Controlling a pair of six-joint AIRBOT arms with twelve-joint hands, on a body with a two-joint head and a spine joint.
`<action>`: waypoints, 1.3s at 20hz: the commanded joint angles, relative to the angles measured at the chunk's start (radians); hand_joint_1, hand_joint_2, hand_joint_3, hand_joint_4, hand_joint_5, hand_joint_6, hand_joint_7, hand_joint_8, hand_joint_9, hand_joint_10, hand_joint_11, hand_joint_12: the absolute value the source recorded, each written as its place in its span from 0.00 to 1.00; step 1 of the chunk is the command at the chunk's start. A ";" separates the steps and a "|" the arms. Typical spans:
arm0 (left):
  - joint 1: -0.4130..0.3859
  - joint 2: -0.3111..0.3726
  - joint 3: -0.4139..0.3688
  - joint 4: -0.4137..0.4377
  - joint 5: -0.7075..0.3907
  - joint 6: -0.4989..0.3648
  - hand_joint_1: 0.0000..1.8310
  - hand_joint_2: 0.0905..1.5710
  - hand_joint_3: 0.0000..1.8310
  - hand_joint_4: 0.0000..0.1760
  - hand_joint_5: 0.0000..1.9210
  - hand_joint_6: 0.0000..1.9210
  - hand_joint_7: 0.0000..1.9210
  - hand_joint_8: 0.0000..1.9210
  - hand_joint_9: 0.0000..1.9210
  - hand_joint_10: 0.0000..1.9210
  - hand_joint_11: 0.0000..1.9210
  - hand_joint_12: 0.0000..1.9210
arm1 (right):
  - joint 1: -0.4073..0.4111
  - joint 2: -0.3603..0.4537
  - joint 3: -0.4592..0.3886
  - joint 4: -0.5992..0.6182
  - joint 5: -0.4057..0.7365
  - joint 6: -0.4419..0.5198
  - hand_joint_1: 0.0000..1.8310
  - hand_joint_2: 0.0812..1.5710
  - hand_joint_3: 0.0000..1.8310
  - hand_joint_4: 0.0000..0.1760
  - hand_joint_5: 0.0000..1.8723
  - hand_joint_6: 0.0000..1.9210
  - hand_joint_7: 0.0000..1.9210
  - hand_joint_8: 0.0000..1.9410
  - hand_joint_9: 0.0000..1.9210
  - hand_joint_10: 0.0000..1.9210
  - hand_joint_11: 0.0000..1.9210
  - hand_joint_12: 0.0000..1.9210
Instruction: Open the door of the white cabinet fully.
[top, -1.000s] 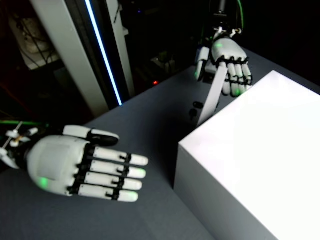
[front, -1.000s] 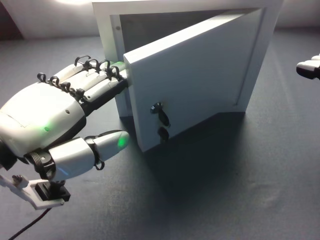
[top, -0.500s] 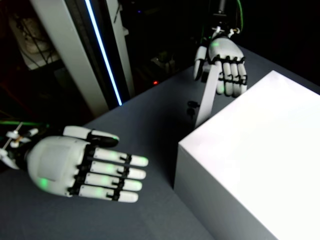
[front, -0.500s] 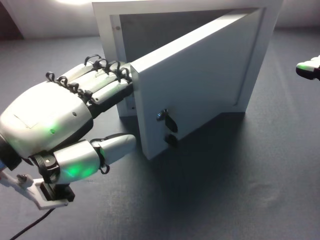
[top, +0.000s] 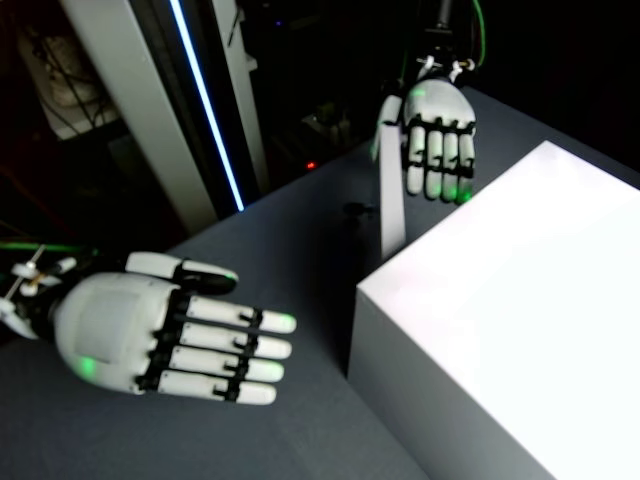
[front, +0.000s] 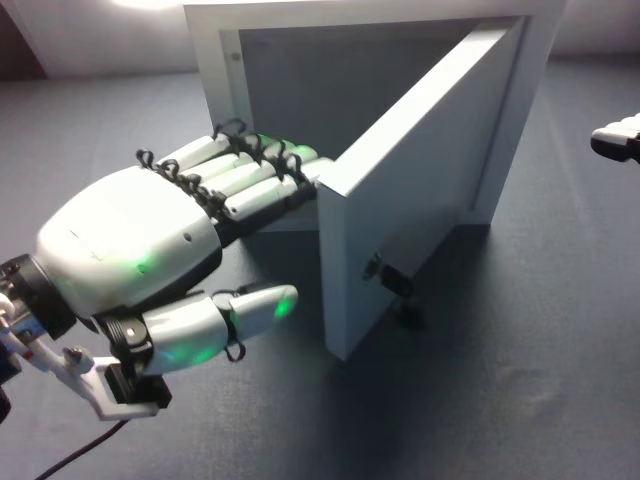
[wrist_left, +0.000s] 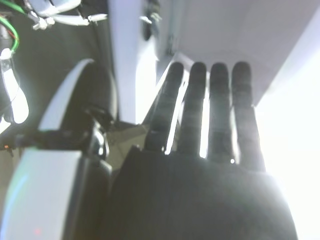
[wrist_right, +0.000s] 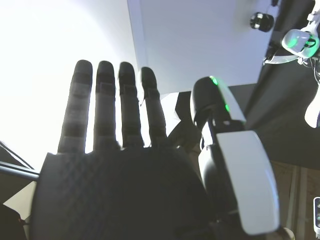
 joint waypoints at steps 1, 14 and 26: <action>-0.017 -0.011 0.006 0.012 -0.107 -0.013 0.07 0.93 0.00 0.00 0.07 0.00 0.08 0.00 0.09 0.00 0.00 0.23 | 0.009 0.002 0.005 0.029 0.122 0.009 0.19 0.88 0.00 0.00 0.15 0.00 0.16 0.00 0.14 0.00 0.11 0.03; -0.093 -0.069 0.037 0.131 -0.020 -0.082 0.02 0.94 0.00 0.00 0.03 0.00 0.03 0.00 0.05 0.00 0.00 0.12 | 0.009 0.001 0.005 0.029 0.122 0.011 0.24 0.89 0.00 0.00 0.15 0.00 0.16 0.00 0.13 0.00 0.10 0.02; -0.152 -0.137 0.064 0.184 0.020 -0.101 0.17 0.89 0.00 0.00 0.07 0.00 0.06 0.00 0.07 0.00 0.02 0.14 | 0.009 0.000 0.009 0.029 0.122 0.011 0.24 0.89 0.00 0.03 0.17 0.00 0.17 0.00 0.14 0.00 0.09 0.05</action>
